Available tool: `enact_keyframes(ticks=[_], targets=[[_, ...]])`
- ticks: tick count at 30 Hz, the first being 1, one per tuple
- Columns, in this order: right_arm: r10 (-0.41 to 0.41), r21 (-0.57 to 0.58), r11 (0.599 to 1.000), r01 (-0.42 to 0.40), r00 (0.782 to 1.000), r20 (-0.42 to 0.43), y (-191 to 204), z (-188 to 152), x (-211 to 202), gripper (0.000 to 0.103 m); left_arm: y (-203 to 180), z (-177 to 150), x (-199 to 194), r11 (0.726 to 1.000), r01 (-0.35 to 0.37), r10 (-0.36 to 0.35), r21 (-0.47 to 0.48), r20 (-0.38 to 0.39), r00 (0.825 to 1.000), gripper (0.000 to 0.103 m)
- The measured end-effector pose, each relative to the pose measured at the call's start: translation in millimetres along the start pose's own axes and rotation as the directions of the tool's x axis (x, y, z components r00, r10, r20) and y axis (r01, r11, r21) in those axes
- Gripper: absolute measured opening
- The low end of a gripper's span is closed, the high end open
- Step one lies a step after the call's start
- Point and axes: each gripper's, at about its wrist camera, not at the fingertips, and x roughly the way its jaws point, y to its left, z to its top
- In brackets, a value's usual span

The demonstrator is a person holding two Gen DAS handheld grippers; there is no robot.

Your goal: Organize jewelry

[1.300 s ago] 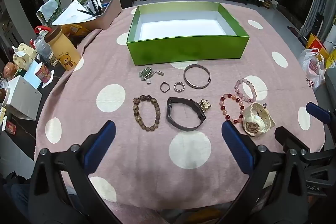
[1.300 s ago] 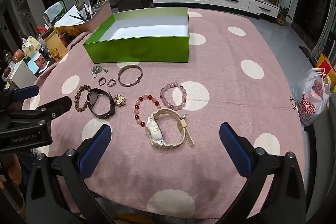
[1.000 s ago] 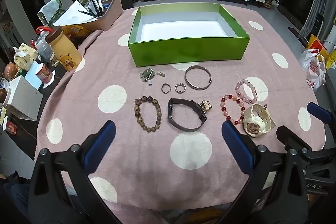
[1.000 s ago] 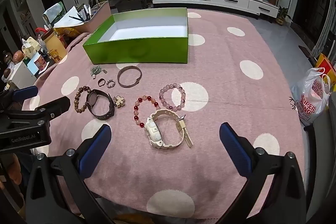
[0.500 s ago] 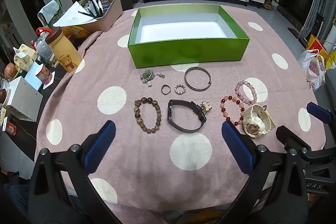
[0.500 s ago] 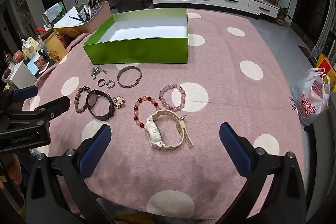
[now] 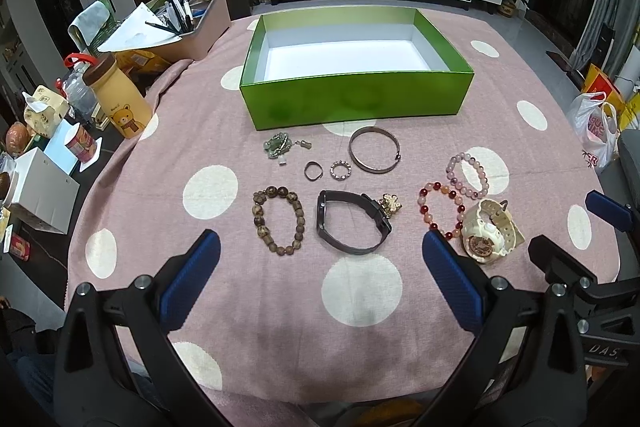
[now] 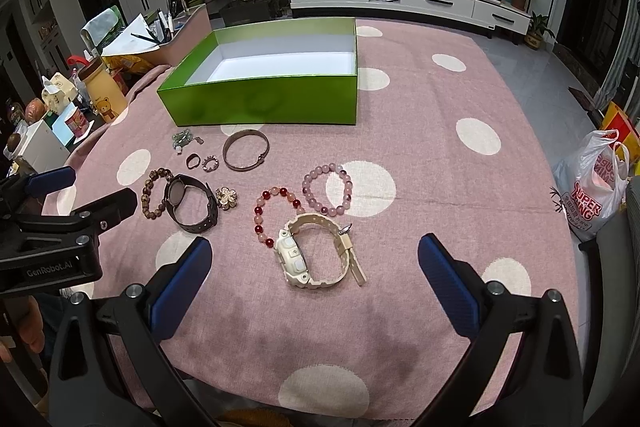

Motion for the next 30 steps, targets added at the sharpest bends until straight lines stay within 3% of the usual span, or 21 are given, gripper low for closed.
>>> enact_keyframes(ticks=[30], targets=[[0.008, 0.007, 1.0, -0.008, 1.0, 0.008, -2.8, 0.6, 0.9, 0.102, -1.8, 3.6, 3.8, 1.0, 0.018, -0.018, 0.002, 0.001, 1.0, 0.101]])
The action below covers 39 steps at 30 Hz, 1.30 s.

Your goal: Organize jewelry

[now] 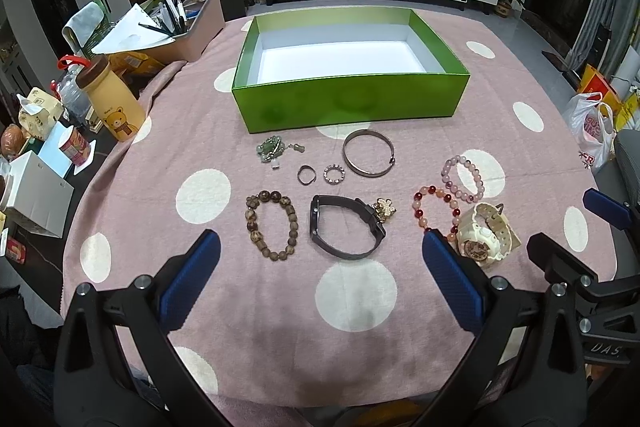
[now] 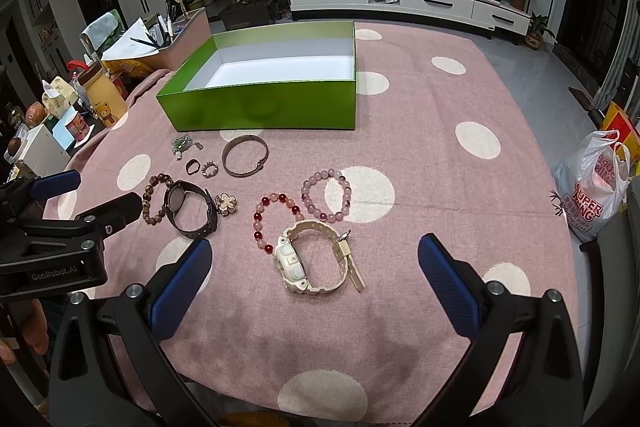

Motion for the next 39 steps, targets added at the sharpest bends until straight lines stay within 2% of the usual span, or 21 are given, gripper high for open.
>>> enact_keyframes(ticks=[12, 21, 26, 31, 36, 39], targets=[[0.004, 0.001, 1.0, -0.004, 1.0, -0.003, -0.3, -1.0, 1.5, 0.102, -1.9, 1.1, 0.9, 1.0, 0.006, -0.006, -0.005, -0.001, 1.0, 0.101], [0.045, 0.011, 0.999, -0.046, 0.999, 0.011, -5.3, -3.2, 3.8, 0.102, 4.0, 0.6, 6.0, 0.997, 0.073, -0.074, -0.039, -0.002, 0.997, 0.101], [0.112, 0.019, 0.993, -0.113, 0.993, 0.033, -12.0, -4.5, 7.6, 0.102, 16.3, 0.0, 13.5, 0.983, 0.152, -0.15, -0.099, 0.019, 0.988, 0.101], [0.147, 0.03, 0.988, -0.148, 0.988, 0.039, -23.9, -10.1, 14.3, 0.102, 36.5, -2.4, 25.9, 0.973, 0.162, -0.159, -0.163, 0.03, 0.987, 0.101], [0.173, -0.022, 0.985, -0.172, 0.984, 0.042, -23.7, -16.1, 17.6, 0.102, 62.4, -7.0, 40.8, 0.958, 0.16, -0.161, -0.238, 0.015, 0.987, 0.101], [0.177, -0.07, 0.982, -0.174, 0.984, 0.028, -19.2, -22.8, 21.9, 0.092, 70.8, -13.2, 48.1, 0.954, 0.149, -0.154, -0.26, 0.0, 0.988, 0.101]])
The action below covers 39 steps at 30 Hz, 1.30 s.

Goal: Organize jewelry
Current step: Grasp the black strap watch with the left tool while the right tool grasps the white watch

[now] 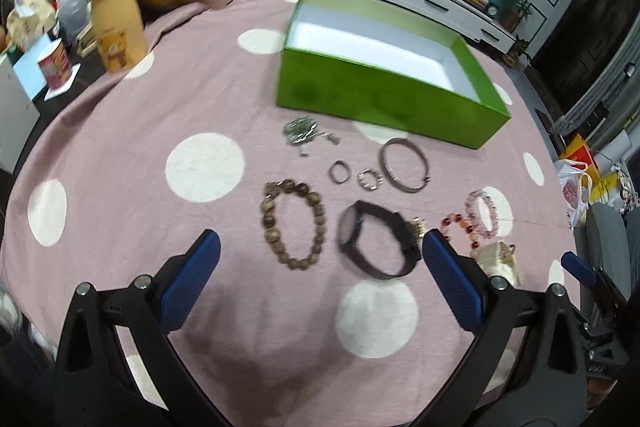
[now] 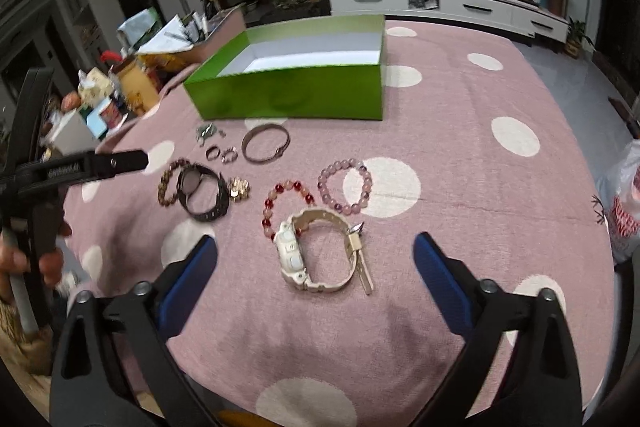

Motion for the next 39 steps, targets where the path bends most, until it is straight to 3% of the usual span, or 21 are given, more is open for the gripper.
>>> enact_keyframes(ticks=[3, 7, 12, 21, 32, 39], targets=[[0.017, -0.043, 0.999, -0.017, 1.0, -0.012, 3.6, -6.3, 3.9, 0.083, 2.8, -7.2, 5.2, 1.0, -0.007, 0.007, 0.008, -0.021, 1.0, 0.099], [0.032, -0.1, 0.994, -0.035, 0.999, -0.029, 10.5, -11.4, 11.5, 0.07, -2.2, -18.0, 12.6, 0.999, 0.031, -0.03, 0.013, -0.07, 0.997, 0.09], [0.055, -0.136, 0.989, -0.06, 0.998, -0.041, 18.0, -14.0, 24.6, 0.059, -22.6, -23.7, 21.0, 0.997, 0.063, -0.059, 0.04, -0.108, 0.992, 0.072], [0.071, -0.165, 0.983, -0.08, 0.996, -0.059, 20.2, -15.7, 45.6, 0.037, -40.3, -13.9, 41.3, 0.998, 0.038, -0.033, 0.041, -0.128, 0.991, 0.038], [0.062, -0.188, 0.98, -0.073, 0.996, -0.062, 13.8, -17.9, 53.6, 0.018, -35.2, -8.1, 66.5, 1.0, -0.029, 0.029, 0.005, -0.189, 0.982, 0.014], [0.094, -0.164, 0.981, -0.099, 0.995, -0.039, 9.1, -18.5, 45.4, 0.018, -32.0, -7.3, 64.7, 1.0, -0.013, 0.014, 0.009, -0.163, 0.986, 0.005]])
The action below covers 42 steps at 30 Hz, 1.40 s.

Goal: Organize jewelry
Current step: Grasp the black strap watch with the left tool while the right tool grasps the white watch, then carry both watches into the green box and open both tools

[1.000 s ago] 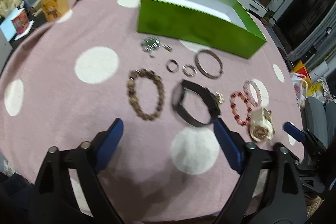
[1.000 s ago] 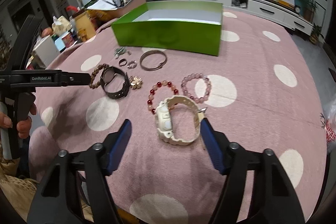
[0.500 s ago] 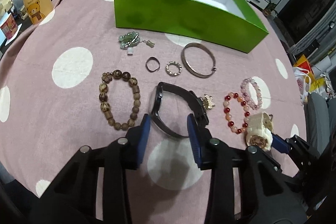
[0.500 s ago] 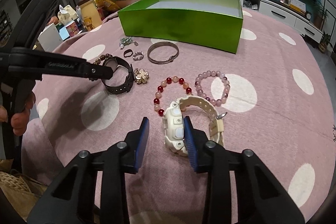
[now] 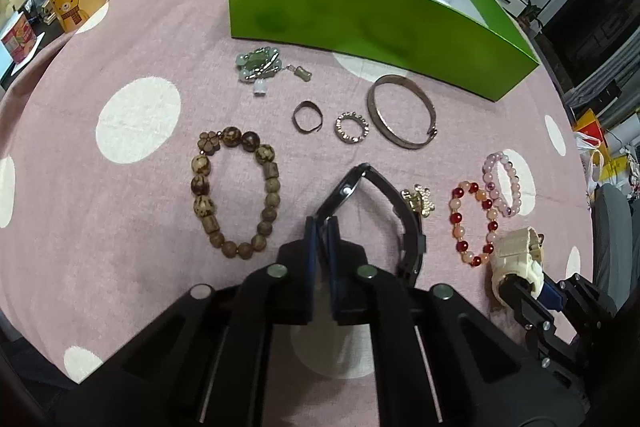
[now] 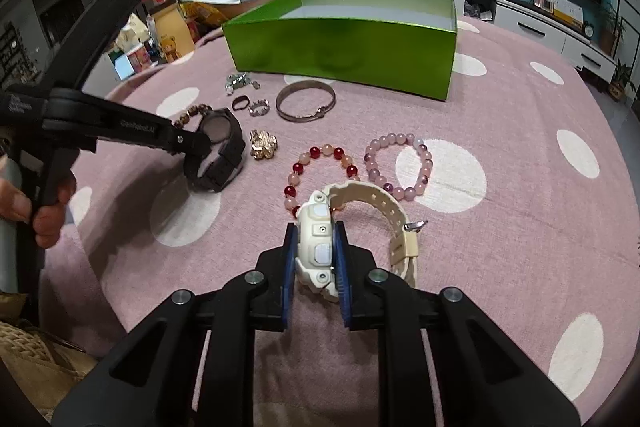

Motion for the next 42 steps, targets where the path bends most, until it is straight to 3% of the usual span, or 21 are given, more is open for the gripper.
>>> enact_keyframes(ticks=[10, 17, 21, 25, 29, 36, 37, 38, 40, 41, 42], targets=[[0.032, 0.01, 0.999, -0.034, 0.99, 0.134, -6.9, 34.8, -39.6, 0.018, 2.3, 15.2, -34.8, 0.999, 0.043, -0.044, 0.016, 0.1, 0.994, 0.005], [-0.022, -0.017, 0.999, 0.027, 0.975, 0.222, -19.5, 89.1, -36.1, 0.018, -6.1, 69.4, -63.3, 0.999, 0.008, -0.019, 0.051, 0.226, 0.974, 0.005], [-0.028, -0.02, 0.999, 0.034, 0.968, 0.249, -27.8, 125.4, -16.6, 0.018, -10.8, 100.7, -62.3, 0.997, -0.021, 0.003, 0.067, 0.259, 0.966, 0.005], [-0.022, -0.014, 1.0, 0.026, 0.966, 0.258, -35.1, 155.6, 6.2, 0.018, -11.5, 135.0, -47.2, 0.997, -0.045, 0.027, 0.063, 0.259, 0.965, 0.005], [-0.036, 0.007, 0.999, 0.035, 0.976, 0.215, -45.8, 180.7, 45.7, 0.018, -10.6, 161.8, -27.7, 0.997, -0.054, 0.041, 0.047, 0.24, 0.97, 0.005], [-0.039, 0.047, 0.998, 0.033, 0.99, 0.136, -62.6, 199.3, 95.4, 0.018, -6.1, 185.2, 20.1, 0.995, -0.091, 0.084, 0.033, 0.164, 0.983, 0.008], [-0.046, 0.054, 0.998, 0.039, 0.99, 0.13, -64.8, 200.3, 99.7, 0.02, -5.4, 185.9, 23.1, 0.995, -0.09, 0.084, 0.032, 0.158, 0.984, 0.009], [-0.049, 0.06, 0.997, 0.042, 0.99, 0.132, -66.9, 201.6, 100.5, 0.028, -4.6, 187.9, 27.8, 0.996, -0.085, 0.079, 0.031, 0.15, 0.986, 0.009], [-0.054, 0.094, 0.995, 0.041, 0.987, 0.149, -73.8, 204.4, 96.0, 0.036, -4.6, 188.9, 29.6, 0.994, -0.099, 0.093, 0.033, 0.153, 0.984, 0.015], [-0.051, 0.107, 0.994, 0.034, 0.985, 0.163, -76.7, 204.3, 91.2, 0.039, -4.8, 188.6, 28.9, 0.994, -0.1, 0.093, 0.035, 0.155, 0.984, 0.027], [-0.048, 0.119, 0.992, 0.028, 0.983, 0.176, -80.4, 204.5, 84.8, 0.041, -4.1, 188.4, 26.9, 0.995, -0.096, 0.089, 0.034, 0.16, 0.983, 0.047]])
